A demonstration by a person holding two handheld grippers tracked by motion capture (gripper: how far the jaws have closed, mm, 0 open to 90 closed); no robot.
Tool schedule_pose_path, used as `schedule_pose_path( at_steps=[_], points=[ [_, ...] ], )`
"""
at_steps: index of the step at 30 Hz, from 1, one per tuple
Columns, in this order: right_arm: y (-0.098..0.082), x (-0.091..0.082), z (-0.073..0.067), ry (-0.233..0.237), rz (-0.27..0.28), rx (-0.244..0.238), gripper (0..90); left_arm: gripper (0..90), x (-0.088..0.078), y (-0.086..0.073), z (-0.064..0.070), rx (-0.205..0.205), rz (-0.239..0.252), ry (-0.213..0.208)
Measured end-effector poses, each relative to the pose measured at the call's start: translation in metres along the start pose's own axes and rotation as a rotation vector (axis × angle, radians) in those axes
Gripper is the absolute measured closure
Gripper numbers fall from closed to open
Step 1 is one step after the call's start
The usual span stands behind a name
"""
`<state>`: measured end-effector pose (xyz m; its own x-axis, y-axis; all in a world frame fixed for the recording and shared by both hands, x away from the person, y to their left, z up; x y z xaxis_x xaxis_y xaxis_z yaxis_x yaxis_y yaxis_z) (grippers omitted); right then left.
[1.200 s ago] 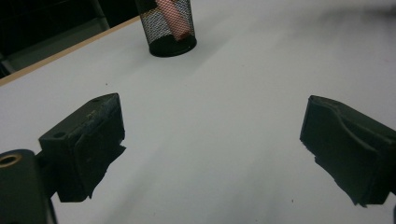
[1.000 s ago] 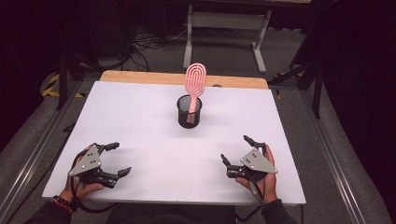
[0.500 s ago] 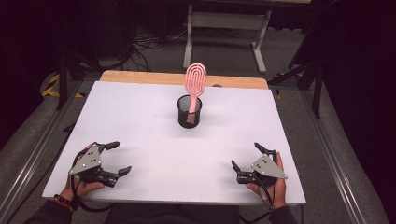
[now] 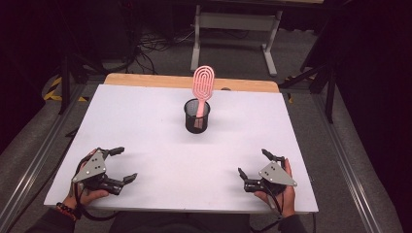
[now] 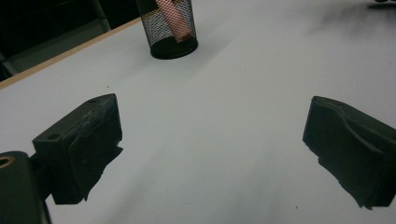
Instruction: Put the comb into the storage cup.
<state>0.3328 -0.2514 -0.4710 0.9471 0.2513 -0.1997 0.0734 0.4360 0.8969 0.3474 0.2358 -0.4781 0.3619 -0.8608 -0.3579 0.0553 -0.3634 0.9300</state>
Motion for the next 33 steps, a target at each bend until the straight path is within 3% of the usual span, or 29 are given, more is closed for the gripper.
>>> schedule_pose_path(
  at_steps=[33],
  points=[
    [0.0022, 0.0005, -0.0061, -0.003, -0.012, -0.011, 2.8, 5.2, 0.0023, 0.0010, 0.0005, 0.008, 0.000, 0.003]
  ],
)
Point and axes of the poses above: each handheld gripper's, and its own axes: x roughly forward along the jaws, y roughly out of its top, z roughly to its right, the point moved 2 cm from there along x, roughly forward along the jaws, and after that the axes turned 12 degrees about -y, right-handed, at the moved point
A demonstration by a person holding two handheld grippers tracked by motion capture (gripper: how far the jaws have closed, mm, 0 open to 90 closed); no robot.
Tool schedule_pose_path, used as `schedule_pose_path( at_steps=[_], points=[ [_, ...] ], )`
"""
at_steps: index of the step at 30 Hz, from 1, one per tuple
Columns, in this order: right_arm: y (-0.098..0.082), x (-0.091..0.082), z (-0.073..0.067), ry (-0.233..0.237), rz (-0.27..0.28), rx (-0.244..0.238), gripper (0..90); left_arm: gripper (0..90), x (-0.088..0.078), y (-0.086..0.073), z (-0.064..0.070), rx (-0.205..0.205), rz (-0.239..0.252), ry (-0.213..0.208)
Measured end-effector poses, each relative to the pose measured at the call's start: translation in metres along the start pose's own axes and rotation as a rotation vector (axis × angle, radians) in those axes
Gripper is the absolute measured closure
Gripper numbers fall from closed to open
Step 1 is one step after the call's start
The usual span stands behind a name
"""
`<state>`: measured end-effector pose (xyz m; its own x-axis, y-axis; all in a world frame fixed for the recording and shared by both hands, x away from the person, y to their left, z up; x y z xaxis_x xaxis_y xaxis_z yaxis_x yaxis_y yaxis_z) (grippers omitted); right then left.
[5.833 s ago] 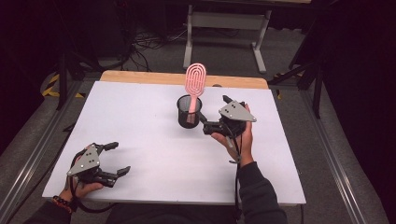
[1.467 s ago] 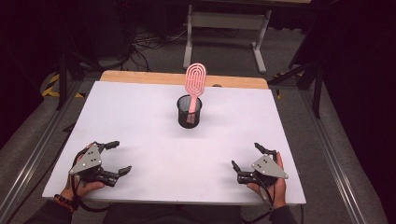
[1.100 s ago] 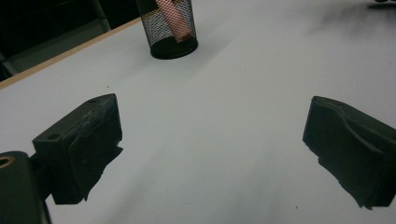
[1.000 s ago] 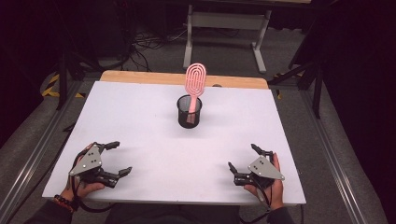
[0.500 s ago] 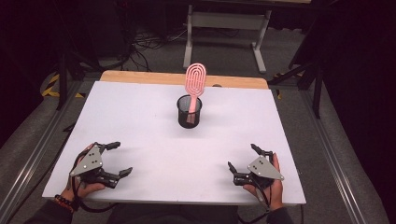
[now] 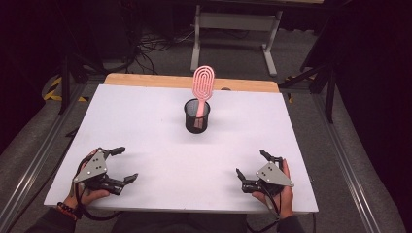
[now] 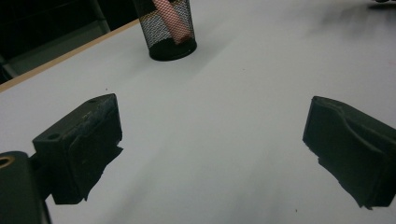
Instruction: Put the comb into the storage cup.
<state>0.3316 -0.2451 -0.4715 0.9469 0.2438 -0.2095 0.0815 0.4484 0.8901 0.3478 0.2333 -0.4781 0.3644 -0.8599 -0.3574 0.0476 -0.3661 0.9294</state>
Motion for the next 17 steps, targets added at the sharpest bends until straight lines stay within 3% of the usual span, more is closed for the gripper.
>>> schedule_pose_path(
  at_steps=[17],
  points=[
    [-0.0001, 0.0007, 0.0003, 0.006, -0.002, 0.009, 2.8, 5.0, 0.0003, 0.0002, -0.0025, -0.004, 0.003, 0.003]
  ],
)
Point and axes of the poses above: each handheld gripper's, and its own axes: x roughly forward along the jaws, y roughly out of its top, z roughly to its right, the point moved 2 cm from there along x, roughly forward along the jaws, and after that the axes turned 12 degrees about -y, right-handed, at the moved point
